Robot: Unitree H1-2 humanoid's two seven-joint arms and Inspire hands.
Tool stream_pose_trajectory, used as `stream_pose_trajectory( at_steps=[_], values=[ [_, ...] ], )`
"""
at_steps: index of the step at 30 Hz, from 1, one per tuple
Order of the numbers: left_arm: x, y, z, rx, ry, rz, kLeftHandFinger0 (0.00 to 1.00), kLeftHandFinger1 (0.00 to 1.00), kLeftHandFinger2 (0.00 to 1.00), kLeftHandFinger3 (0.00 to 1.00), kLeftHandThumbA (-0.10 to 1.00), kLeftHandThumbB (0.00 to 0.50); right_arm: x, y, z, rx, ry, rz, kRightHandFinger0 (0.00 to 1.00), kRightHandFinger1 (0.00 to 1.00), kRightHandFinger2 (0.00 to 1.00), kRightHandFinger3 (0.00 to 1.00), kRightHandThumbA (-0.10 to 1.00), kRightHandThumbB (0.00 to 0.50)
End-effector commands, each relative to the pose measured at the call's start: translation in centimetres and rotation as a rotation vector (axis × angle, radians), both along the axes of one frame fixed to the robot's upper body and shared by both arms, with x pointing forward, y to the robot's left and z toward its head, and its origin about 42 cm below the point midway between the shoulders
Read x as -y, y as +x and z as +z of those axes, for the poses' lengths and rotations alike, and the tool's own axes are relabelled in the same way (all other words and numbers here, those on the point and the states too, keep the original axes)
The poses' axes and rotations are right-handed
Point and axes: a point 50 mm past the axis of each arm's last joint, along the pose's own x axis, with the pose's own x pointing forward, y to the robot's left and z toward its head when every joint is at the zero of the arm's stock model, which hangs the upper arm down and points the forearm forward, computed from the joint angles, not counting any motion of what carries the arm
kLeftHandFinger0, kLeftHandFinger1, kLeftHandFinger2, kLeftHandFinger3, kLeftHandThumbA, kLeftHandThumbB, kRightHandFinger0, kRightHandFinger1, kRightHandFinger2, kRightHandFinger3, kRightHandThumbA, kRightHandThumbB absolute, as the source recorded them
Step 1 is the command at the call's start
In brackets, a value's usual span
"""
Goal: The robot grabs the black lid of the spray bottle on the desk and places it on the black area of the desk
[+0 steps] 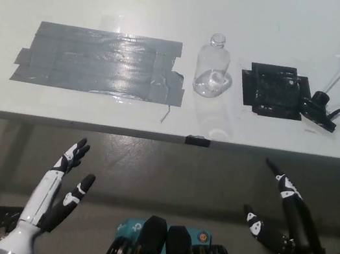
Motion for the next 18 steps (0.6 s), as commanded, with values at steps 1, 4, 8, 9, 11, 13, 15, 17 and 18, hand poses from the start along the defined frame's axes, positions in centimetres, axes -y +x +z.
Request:
stream_pose_trajectory(
  at_steps=[1,4,8,9,11,13,15,17,18],
  values=[
    [0.0,-0.3,1.1,0.057,0.013,-0.005,1.00,1.00,1.00,1.00,0.89,0.046,-0.5,-0.2,0.3,0.036,0.016,0.045,1.00,1.00,1.00,1.00,0.58,0.127],
    [-0.2,-0.7,0.7,0.047,0.013,-0.006,1.00,1.00,1.00,1.00,0.85,0.028,-0.8,-0.5,-0.2,0.019,0.000,0.053,1.00,1.00,1.00,1.00,0.57,0.138],
    [-0.3,-1.0,0.5,0.024,0.007,0.001,1.00,1.00,1.00,1.00,0.80,0.033,-1.0,-0.6,-0.4,0.004,-0.018,0.063,1.00,1.00,1.00,1.00,0.58,0.144],
    [-0.3,-1.0,0.4,0.027,0.008,0.002,1.00,1.00,1.00,1.00,0.79,0.025,-1.0,-0.5,-0.4,0.002,-0.021,0.064,1.00,1.00,1.00,1.00,0.57,0.146],
    [-0.4,-1.0,0.2,0.030,0.011,0.001,1.00,1.00,1.00,1.00,0.79,0.026,-1.1,-0.6,-0.3,-0.006,-0.027,0.066,1.00,1.00,1.00,1.00,0.55,0.144],
    [-0.4,-1.1,0.0,0.032,0.017,0.002,1.00,1.00,1.00,1.00,0.77,0.022,-1.1,-0.6,-0.5,-0.009,-0.036,0.067,1.00,1.00,1.00,1.00,0.54,0.148],
    [-0.4,-1.2,-0.1,0.027,0.014,0.003,1.00,1.00,1.00,1.00,0.76,0.024,-1.1,-0.6,-0.6,-0.010,-0.038,0.067,1.00,1.00,1.00,1.00,0.54,0.155],
    [-0.5,-1.3,-0.2,0.023,0.019,0.003,1.00,1.00,1.00,1.00,0.75,0.030,-1.2,-0.6,-0.7,-0.014,-0.045,0.076,1.00,1.00,1.00,1.00,0.54,0.153],
    [-0.6,-1.3,-0.2,0.022,0.022,0.004,1.00,1.00,1.00,1.00,0.75,0.030,-1.3,-0.6,-0.7,-0.013,-0.052,0.079,1.00,1.00,1.00,1.00,0.54,0.152]
  ],
)
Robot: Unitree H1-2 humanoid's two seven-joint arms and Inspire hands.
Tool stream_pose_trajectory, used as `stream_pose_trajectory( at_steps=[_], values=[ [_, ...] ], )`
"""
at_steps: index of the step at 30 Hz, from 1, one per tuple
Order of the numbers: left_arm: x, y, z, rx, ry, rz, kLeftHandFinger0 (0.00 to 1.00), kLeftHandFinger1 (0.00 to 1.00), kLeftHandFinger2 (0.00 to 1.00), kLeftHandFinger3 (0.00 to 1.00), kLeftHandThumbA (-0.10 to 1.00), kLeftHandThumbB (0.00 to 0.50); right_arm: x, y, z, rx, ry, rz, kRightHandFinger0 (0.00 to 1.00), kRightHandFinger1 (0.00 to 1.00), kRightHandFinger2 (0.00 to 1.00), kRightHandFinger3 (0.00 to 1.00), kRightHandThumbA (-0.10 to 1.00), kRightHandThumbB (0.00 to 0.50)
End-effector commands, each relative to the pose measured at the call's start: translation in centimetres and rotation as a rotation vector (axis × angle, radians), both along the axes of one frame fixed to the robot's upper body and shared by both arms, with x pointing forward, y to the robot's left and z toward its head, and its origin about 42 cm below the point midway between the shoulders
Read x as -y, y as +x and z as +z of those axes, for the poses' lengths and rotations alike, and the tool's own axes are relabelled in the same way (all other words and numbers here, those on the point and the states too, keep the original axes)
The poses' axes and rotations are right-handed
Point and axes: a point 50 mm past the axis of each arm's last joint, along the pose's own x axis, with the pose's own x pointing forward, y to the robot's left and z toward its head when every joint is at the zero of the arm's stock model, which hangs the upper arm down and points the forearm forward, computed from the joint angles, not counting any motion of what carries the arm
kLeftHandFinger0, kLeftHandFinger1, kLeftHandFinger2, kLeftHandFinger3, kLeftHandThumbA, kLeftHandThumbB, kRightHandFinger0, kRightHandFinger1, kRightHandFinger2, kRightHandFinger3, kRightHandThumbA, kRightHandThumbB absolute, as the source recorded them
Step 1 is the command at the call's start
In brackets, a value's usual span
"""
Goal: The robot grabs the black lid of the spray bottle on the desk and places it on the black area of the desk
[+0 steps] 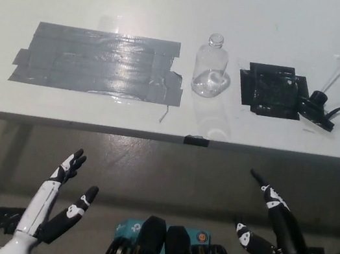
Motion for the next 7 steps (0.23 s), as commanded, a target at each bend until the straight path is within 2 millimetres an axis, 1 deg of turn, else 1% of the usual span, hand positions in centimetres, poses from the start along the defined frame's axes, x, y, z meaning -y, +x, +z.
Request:
stream_pose_trajectory(
  at_steps=[1,5,7],
  values=[
    [-0.27,-0.14,0.74,0.052,0.020,-0.003,1.00,1.00,1.00,1.00,0.74,0.025,-0.20,0.14,0.58,0.032,-0.029,0.032,1.00,1.00,1.00,1.00,0.53,0.150],
    [-0.29,-0.43,0.50,0.046,0.027,-0.003,1.00,1.00,1.00,1.00,0.73,0.027,-0.16,-0.07,0.33,0.012,-0.036,0.034,1.00,1.00,1.00,1.00,0.51,0.154],
    [-0.26,-0.54,0.46,0.044,0.029,-0.003,1.00,1.00,1.00,1.00,0.72,0.020,-0.13,-0.16,0.30,0.007,-0.039,0.036,1.00,1.00,1.00,1.00,0.51,0.154]
  ],
)
